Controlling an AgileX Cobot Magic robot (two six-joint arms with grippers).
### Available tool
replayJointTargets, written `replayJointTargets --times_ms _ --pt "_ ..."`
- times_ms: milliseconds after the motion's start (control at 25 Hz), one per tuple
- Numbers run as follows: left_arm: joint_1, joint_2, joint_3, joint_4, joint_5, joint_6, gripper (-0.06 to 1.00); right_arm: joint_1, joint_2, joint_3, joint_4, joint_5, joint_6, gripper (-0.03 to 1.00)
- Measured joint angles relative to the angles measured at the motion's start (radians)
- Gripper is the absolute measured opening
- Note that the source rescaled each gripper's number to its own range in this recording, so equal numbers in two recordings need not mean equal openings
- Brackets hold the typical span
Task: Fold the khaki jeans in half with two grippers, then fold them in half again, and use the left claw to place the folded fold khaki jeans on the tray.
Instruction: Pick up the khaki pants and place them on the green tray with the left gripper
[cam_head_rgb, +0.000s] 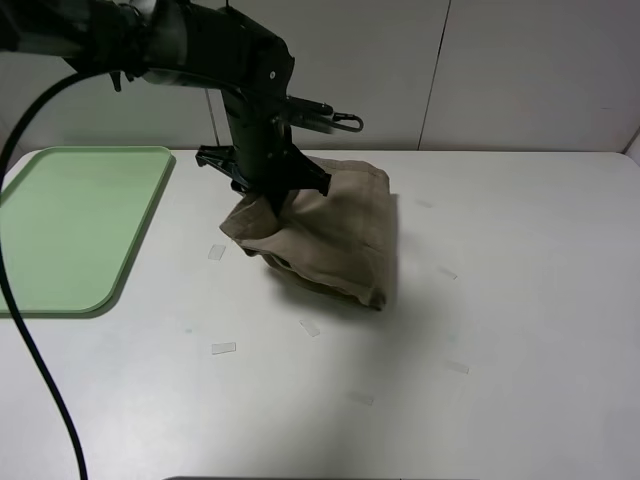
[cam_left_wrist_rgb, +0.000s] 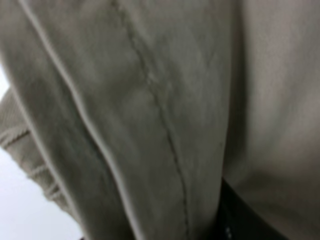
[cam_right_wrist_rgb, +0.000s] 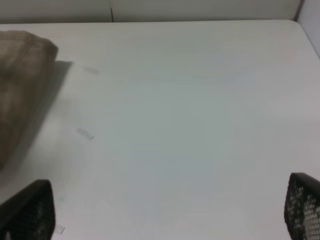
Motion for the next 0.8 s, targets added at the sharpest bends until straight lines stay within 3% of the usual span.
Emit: replayJointTargets --times_ms 400,800 --pt "0.133 -0.093 0.000 0.007 0.130 0.190 0.17 0.000 0.000 0.000 0.000 0.000 0.000 1.00" --pt "0.337 -0.148 0.000 0.006 0.200 0.357 0.16 0.000 0.000 0.000 0.001 0.000 0.000 1.00"
